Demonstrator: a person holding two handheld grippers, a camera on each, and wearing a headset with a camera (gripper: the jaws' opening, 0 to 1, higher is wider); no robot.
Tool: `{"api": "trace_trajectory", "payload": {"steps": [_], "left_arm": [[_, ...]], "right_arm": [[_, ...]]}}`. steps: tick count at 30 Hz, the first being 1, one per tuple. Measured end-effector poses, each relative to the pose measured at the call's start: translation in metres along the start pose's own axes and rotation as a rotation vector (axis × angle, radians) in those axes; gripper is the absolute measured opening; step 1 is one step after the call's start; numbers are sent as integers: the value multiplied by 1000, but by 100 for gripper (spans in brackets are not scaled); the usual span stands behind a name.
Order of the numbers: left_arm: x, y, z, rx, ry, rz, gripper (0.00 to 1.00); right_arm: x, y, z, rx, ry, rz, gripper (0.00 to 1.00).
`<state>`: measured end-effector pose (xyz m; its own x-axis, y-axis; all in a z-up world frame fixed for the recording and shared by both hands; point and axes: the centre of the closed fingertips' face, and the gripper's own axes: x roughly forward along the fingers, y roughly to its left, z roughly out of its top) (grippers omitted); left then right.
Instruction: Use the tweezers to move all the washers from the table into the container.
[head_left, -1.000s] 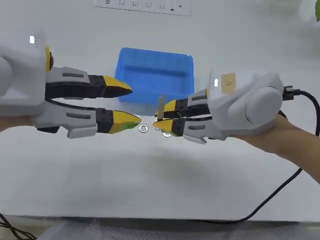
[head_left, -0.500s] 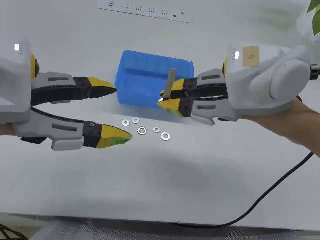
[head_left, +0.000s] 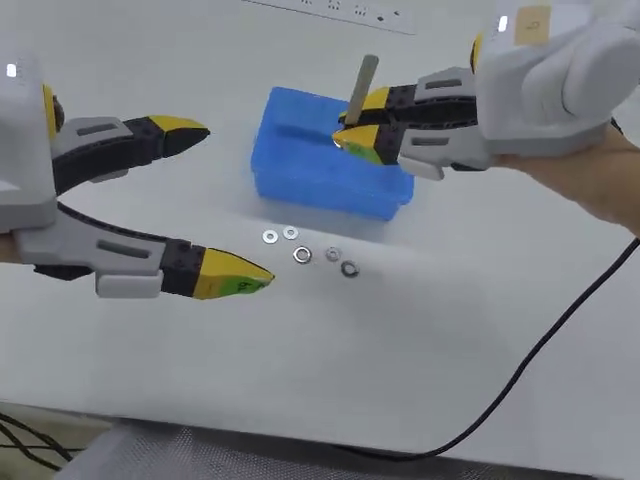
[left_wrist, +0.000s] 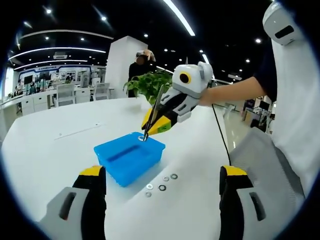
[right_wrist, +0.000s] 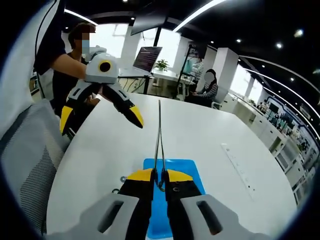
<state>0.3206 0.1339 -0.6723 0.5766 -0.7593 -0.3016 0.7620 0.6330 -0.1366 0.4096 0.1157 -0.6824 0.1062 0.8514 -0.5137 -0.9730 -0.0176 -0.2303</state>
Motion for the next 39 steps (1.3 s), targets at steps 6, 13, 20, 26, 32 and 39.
{"api": "trace_trajectory", "payload": {"steps": [6, 13, 20, 26, 32, 39], "left_arm": [[-2, 6, -3, 5, 17, 9, 99], [-13, 26, -12, -31, 1, 36, 99], [-17, 33, -25, -48, 29, 51, 99], [-16, 34, -29, -64, 33, 51, 99], [-11, 32, -23, -77, 13, 55, 99], [-8, 28, -19, -76, 12, 54, 99]], "right_arm": [[19, -20, -24, 43, 18, -5, 9], [35, -31, -52, 92, 47, -3, 9], [47, -28, -64, 141, 28, 16, 9], [52, -22, -68, 148, 10, 30, 9], [54, -18, -69, 138, -5, 44, 9], [55, -17, -72, 142, -11, 56, 10]]}}
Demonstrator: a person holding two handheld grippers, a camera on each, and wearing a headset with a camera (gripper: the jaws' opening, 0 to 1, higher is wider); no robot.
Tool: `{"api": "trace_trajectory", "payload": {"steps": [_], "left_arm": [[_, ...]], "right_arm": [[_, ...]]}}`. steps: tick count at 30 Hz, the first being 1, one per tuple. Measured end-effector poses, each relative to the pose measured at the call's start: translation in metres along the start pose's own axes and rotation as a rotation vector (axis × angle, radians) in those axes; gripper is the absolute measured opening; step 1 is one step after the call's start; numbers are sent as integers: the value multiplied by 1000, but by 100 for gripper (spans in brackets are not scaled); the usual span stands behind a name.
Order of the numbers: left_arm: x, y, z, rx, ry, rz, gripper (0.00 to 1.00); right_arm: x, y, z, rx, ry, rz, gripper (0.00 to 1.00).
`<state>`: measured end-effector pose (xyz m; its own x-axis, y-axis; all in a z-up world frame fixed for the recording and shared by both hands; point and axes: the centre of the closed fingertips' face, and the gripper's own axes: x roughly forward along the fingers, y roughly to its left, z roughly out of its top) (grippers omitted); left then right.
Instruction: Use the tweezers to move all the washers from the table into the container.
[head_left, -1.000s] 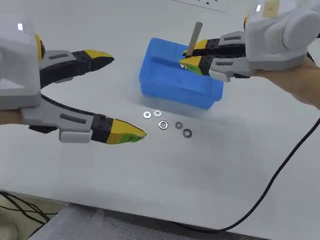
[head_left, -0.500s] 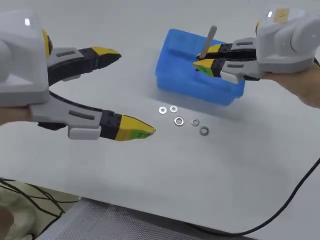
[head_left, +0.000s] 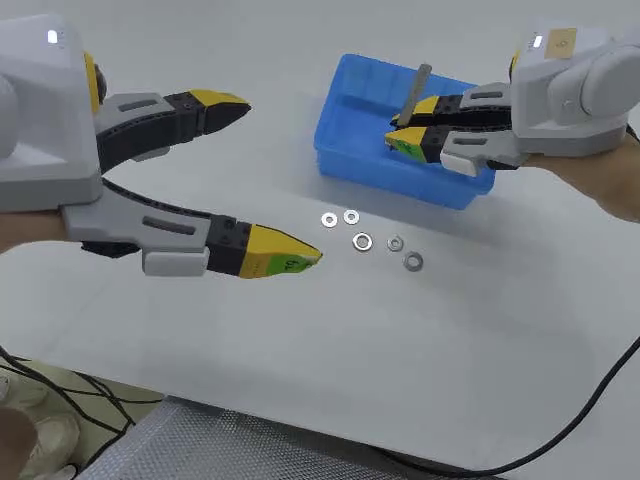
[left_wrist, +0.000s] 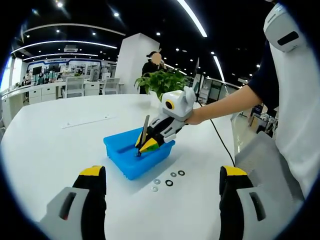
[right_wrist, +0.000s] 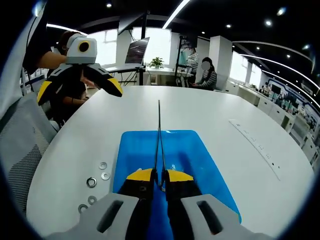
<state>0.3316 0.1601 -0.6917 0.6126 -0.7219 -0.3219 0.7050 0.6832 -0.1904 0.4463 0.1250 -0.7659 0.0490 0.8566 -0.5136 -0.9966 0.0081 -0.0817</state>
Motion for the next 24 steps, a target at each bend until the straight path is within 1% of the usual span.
{"api": "trace_trajectory", "payload": {"steps": [5, 11, 14, 19, 24], "left_arm": [[-1, -2, -4, 0, 18, 2, 99], [-1, -3, -4, -3, 21, 7, 99], [-2, -2, -4, -5, 19, 10, 99], [-5, 0, -7, 1, 33, 13, 99], [-6, 1, -7, 0, 31, 13, 99]], "right_arm": [[1, 2, -2, -1, 1, 7, 10], [2, 2, -4, 0, -2, 11, 10], [2, 3, -4, -4, -7, 12, 10], [1, 2, -4, 9, -17, 14, 10], [1, 2, -2, 7, -28, 13, 11]]}}
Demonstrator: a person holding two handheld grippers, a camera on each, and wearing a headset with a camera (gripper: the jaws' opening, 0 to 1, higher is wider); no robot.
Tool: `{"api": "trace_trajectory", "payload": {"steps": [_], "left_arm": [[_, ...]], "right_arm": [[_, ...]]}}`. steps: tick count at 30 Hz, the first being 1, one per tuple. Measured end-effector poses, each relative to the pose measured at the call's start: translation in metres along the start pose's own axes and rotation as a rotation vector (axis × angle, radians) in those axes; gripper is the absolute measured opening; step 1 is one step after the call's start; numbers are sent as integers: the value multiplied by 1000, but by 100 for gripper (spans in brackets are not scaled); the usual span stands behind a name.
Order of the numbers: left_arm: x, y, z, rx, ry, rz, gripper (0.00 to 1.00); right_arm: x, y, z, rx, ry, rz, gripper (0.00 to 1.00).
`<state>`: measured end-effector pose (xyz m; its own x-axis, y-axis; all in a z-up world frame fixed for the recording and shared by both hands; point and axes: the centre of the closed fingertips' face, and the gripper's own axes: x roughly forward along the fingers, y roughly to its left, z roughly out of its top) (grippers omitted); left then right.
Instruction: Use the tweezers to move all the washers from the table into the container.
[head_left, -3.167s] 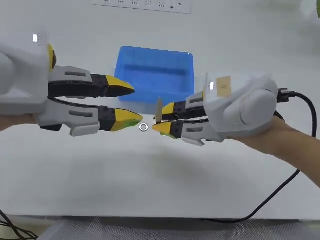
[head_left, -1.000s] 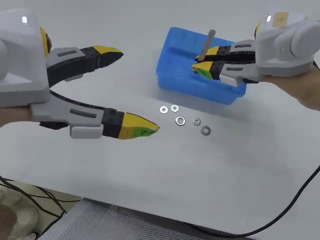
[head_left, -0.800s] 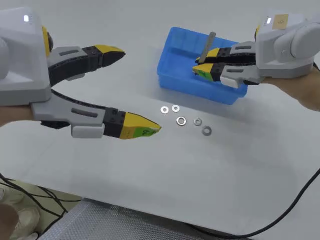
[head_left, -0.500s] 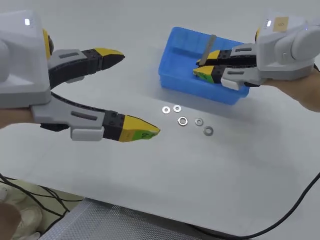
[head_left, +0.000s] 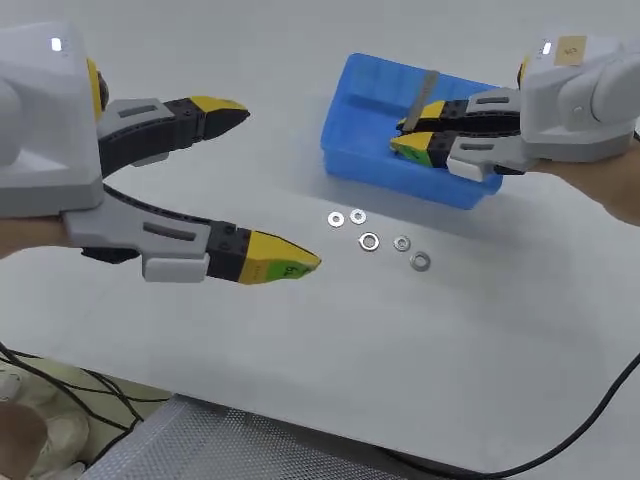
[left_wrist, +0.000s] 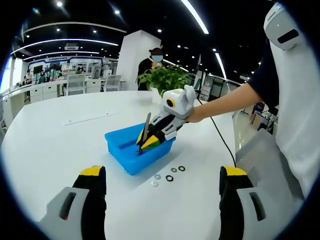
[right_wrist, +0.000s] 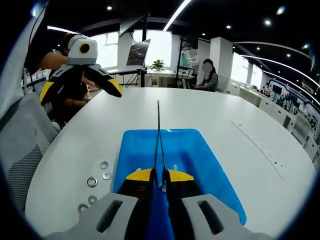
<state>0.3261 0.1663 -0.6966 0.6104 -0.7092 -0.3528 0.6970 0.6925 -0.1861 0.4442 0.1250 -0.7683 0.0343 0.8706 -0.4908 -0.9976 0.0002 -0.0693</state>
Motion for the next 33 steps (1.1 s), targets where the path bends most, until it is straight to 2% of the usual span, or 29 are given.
{"api": "trace_trajectory", "payload": {"steps": [8, 15, 17, 19, 22, 25, 28, 30, 33], "left_arm": [[0, 2, 0, 4, 4, 0, 99], [13, 5, 10, 29, 5, -29, 98], [18, 8, 16, 35, -9, -36, 97], [24, 12, 25, 16, -48, -39, 96], [35, 24, 39, 19, -85, -46, 95], [47, 26, 53, 29, -114, -73, 91], [60, 31, 63, 63, -119, -94, 90], [71, 31, 66, 84, -102, -120, 89], [82, 29, 68, 133, -81, -153, 76]], "right_arm": [[-1, -1, 5, -6, -5, -4, 10], [-6, 3, 12, -36, 8, 0, 8], [-7, 4, 13, -53, 21, 2, 8], [-8, 4, 14, -62, 25, 2, 8], [-9, 2, 14, -68, 29, -4, 8], [-11, 1, 16, -68, 25, -9, 8], [-11, 1, 17, -67, 22, -9, 8], [-11, 2, 18, -65, 19, -7, 8], [-11, 2, 16, -67, 25, -1, 8]]}}
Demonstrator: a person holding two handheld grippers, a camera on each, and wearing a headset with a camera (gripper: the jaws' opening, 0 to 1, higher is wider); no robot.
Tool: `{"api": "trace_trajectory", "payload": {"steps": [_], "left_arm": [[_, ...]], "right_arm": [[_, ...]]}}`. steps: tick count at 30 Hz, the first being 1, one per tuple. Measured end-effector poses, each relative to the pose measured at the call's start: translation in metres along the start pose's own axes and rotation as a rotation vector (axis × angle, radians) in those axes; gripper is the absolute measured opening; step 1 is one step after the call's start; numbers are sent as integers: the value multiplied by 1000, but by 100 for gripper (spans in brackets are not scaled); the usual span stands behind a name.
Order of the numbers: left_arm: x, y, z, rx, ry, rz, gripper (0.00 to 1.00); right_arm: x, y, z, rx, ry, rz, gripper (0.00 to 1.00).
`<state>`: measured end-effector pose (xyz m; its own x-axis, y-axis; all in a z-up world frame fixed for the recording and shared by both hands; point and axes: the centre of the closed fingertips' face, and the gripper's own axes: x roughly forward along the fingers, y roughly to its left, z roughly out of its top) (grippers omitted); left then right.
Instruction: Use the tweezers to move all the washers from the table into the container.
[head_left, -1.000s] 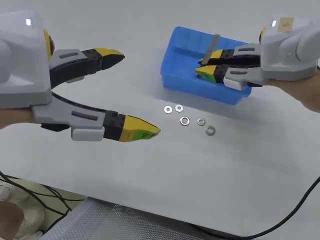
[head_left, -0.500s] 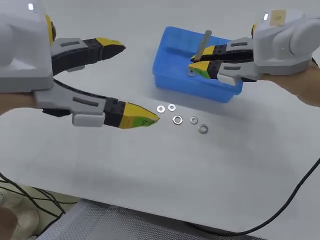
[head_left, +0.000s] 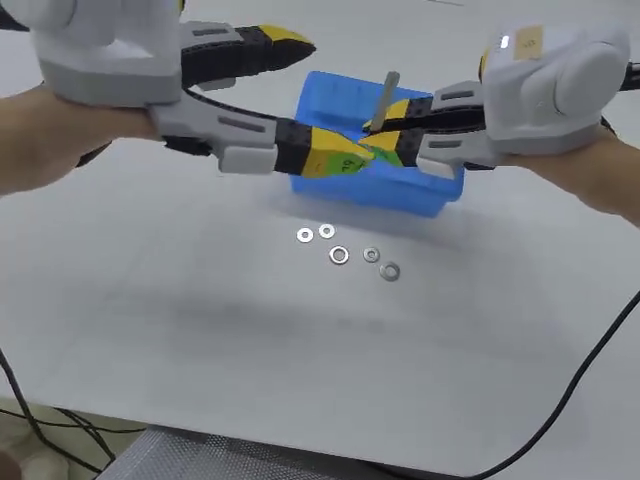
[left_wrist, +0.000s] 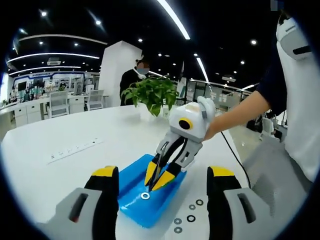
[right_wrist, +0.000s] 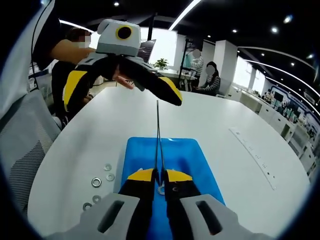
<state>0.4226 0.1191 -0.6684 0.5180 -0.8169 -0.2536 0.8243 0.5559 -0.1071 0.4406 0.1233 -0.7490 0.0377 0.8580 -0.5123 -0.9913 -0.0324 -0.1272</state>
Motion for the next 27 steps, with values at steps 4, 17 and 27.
{"api": "trace_trajectory", "payload": {"steps": [4, 17, 27], "left_arm": [[12, 2, 4, -36, -18, -35, 69], [22, 4, -3, -25, 10, -105, 26], [29, -5, 2, 50, -1, -146, 11]], "right_arm": [[-1, 3, 0, -6, 4, 6, 9], [0, 10, 0, 4, 8, 30, 9], [-1, 10, 1, -1, 10, 32, 9]]}}
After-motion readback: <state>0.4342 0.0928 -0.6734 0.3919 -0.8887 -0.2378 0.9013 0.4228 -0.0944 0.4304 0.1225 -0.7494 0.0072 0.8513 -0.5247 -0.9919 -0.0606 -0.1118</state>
